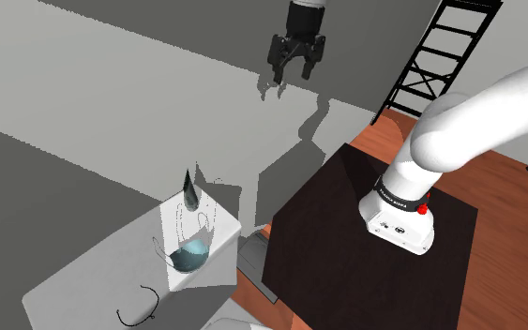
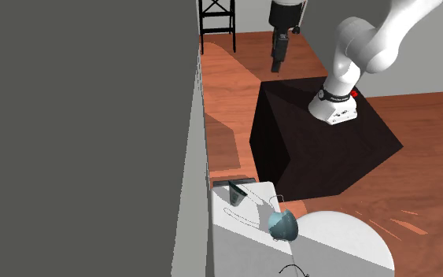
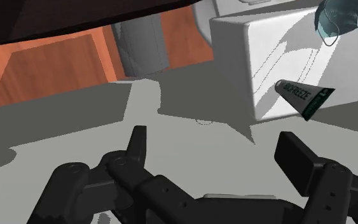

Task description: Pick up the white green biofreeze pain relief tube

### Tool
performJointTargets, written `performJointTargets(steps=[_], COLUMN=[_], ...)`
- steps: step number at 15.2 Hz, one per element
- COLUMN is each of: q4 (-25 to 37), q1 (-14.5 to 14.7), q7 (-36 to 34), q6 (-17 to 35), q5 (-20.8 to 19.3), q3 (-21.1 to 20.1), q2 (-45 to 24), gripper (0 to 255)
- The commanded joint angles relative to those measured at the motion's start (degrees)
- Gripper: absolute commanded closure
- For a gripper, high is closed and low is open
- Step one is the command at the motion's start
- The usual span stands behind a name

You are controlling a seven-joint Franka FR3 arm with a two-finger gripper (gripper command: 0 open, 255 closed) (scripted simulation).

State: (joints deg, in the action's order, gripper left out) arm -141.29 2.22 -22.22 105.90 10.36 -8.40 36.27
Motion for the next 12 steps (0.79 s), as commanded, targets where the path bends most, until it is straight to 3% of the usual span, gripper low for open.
performJointTargets(steps=[1,12], q4=[-0.24,3.89], q1=[0.31,1.42], q7=[-3.75,-22.74], q6=[2.36,16.25], q5=[1.70,7.47], q3=[-2.09,-12.30], q2=[-2.66,-22.56], gripper=[0,0])
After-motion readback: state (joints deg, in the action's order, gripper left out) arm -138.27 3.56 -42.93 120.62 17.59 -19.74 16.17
